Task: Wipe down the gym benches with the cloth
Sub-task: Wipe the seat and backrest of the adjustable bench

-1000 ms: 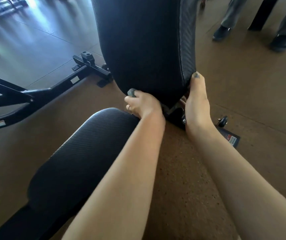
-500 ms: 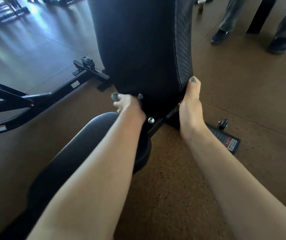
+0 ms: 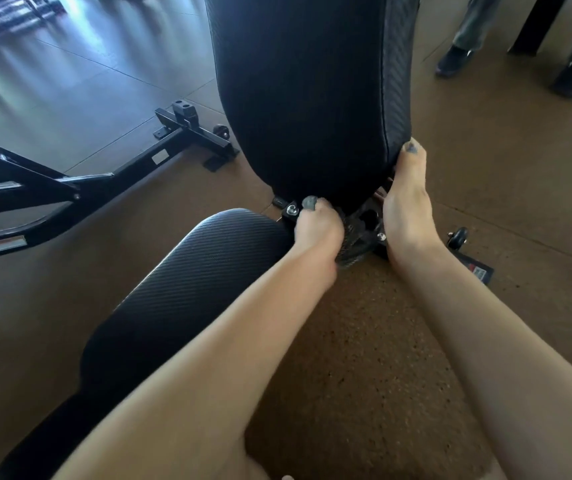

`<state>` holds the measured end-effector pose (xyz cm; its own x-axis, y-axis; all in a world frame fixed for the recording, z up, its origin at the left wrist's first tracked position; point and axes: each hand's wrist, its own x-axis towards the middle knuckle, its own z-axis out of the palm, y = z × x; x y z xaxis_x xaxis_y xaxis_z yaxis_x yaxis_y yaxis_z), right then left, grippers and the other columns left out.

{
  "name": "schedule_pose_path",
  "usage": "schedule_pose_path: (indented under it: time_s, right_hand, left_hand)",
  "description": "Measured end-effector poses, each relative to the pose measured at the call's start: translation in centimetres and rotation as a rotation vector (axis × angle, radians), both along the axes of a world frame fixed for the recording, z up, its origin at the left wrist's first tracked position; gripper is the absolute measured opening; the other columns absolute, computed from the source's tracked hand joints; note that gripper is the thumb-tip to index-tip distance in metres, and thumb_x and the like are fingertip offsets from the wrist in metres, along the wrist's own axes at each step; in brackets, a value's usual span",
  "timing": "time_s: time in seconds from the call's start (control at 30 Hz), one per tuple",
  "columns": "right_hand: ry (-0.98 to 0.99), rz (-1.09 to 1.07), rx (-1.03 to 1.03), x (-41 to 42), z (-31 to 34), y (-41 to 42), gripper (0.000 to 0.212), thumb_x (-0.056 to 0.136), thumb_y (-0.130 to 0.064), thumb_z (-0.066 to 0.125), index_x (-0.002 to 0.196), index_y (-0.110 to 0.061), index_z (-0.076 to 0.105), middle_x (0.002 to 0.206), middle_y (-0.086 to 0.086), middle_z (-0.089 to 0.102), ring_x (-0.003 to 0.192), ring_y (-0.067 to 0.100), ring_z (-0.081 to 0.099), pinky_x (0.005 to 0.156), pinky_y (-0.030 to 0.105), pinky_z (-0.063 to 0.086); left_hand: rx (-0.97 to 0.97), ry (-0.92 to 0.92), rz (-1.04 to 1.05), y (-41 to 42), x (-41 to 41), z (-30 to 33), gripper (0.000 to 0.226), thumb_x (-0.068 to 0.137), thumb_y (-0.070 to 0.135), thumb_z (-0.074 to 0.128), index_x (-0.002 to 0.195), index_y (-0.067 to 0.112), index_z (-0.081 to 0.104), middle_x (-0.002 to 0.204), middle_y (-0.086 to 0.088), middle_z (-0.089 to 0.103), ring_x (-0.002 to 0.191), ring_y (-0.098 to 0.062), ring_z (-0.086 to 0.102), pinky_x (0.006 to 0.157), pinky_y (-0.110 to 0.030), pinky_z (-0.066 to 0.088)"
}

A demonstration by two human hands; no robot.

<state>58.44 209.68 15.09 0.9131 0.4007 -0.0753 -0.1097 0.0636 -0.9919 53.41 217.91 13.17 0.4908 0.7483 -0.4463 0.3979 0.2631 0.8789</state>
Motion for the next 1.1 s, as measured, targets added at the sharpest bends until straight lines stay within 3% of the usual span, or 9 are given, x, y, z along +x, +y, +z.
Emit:
schedule_pose_path:
  time_s: [0.1, 0.17, 0.3, 0.37, 0.47, 0.6, 0.7, 0.87, 1.1]
  right_hand:
    - [0.054, 0.024, -0.168, -0.3, -1.5, -0.4, 0.056, 0.106, -0.059, 0.015, 0.148, -0.034, 0.043, 0.134, -0.011, 0.057, 0.126, 0.013, 0.052, 0.112, 0.043, 0.037]
    - [0.147, 0.059, -0.323, -1.1, -3.2, 0.4, 0.063, 0.106, -0.059, 0.014, 0.150, -0.024, 0.043, 0.143, 0.004, 0.056, 0.132, 0.029, 0.052, 0.114, 0.049, 0.036]
    - [0.387, 0.220, -0.378, -3.5, -6.2, 2.9, 0.065, 0.109, -0.053, 0.017, 0.149, -0.015, 0.052, 0.148, 0.011, 0.056, 0.129, 0.029, 0.054, 0.102, 0.040, 0.044]
    - [0.477, 0.242, -0.342, -4.3, -6.9, 3.3, 0.063, 0.110, -0.048, 0.018, 0.139, -0.015, 0.062, 0.138, 0.012, 0.064, 0.119, 0.026, 0.058, 0.093, 0.036, 0.044]
    - [0.517, 0.277, -0.355, -4.6, -6.8, 3.3, 0.055, 0.103, -0.046, 0.027, 0.131, -0.021, 0.068, 0.131, 0.009, 0.068, 0.123, 0.029, 0.060, 0.113, 0.051, 0.040]
    - [0.477, 0.381, -0.377, -5.0, -6.8, 2.8, 0.044, 0.096, -0.049, 0.039, 0.117, -0.025, 0.070, 0.119, 0.008, 0.072, 0.117, 0.031, 0.064, 0.110, 0.056, 0.044]
    - [0.491, 0.414, -0.375, -5.5, -7.6, 2.9, 0.053, 0.095, -0.059, 0.041, 0.128, -0.025, 0.065, 0.128, 0.009, 0.068, 0.120, 0.032, 0.062, 0.109, 0.056, 0.046]
    - [0.503, 0.376, -0.293, -7.1, -8.9, 4.2, 0.040, 0.107, -0.048, 0.042, 0.127, -0.022, 0.064, 0.120, -0.006, 0.070, 0.103, 0.010, 0.064, 0.079, 0.026, 0.046]
    - [0.470, 0.288, -0.347, -8.1, -9.2, 4.6, 0.065, 0.105, -0.054, 0.043, 0.158, -0.018, 0.034, 0.153, 0.000, 0.048, 0.126, 0.021, 0.050, 0.097, 0.033, 0.031]
  left_hand:
    - [0.713, 0.015, -0.301, 3.3, -4.4, 0.7, 0.029, 0.108, 0.037, 0.039, 0.095, 0.013, 0.049, 0.091, 0.001, 0.057, 0.088, -0.019, 0.053, 0.078, -0.036, 0.041]
    - [1.137, 0.117, -0.573, 5.5, -6.7, 1.0, 0.025, 0.107, 0.036, 0.042, 0.095, 0.016, 0.046, 0.095, 0.001, 0.055, 0.092, -0.020, 0.052, 0.077, -0.037, 0.041]
    - [1.397, 0.252, -1.054, 5.2, -8.9, -1.9, 0.021, 0.106, 0.036, 0.045, 0.111, 0.018, 0.055, 0.118, 0.002, 0.063, 0.118, -0.020, 0.058, 0.102, -0.034, 0.042]
    - [1.425, 0.202, -1.045, 4.9, -9.3, -2.7, 0.020, 0.106, 0.034, 0.045, 0.111, 0.018, 0.056, 0.119, 0.003, 0.065, 0.120, -0.019, 0.059, 0.107, -0.034, 0.042]
    - [1.391, 0.140, -1.084, 5.5, -10.4, -2.6, 0.030, 0.107, 0.036, 0.042, 0.121, 0.015, 0.058, 0.131, 0.001, 0.062, 0.130, -0.017, 0.054, 0.114, -0.036, 0.039]
    - [1.355, 0.058, -1.191, 6.0, -13.9, -2.4, 0.028, 0.106, 0.034, 0.048, 0.118, 0.012, 0.060, 0.143, -0.002, 0.056, 0.137, -0.018, 0.048, 0.118, -0.032, 0.035]
    - [1.276, 0.069, -1.185, 6.6, -17.4, -1.9, 0.024, 0.104, 0.035, 0.053, 0.112, 0.014, 0.061, 0.143, 0.003, 0.056, 0.134, -0.013, 0.049, 0.116, -0.024, 0.035]
    - [1.234, 0.111, -1.065, 7.8, -24.9, -1.7, 0.026, 0.102, 0.042, 0.052, 0.111, 0.020, 0.063, 0.141, 0.010, 0.056, 0.133, -0.011, 0.052, 0.113, -0.027, 0.039]
    - [1.264, 0.229, -1.078, 8.2, -31.0, -0.1, 0.028, 0.101, 0.045, 0.050, 0.112, 0.022, 0.063, 0.143, 0.010, 0.054, 0.137, -0.010, 0.049, 0.116, -0.027, 0.037]
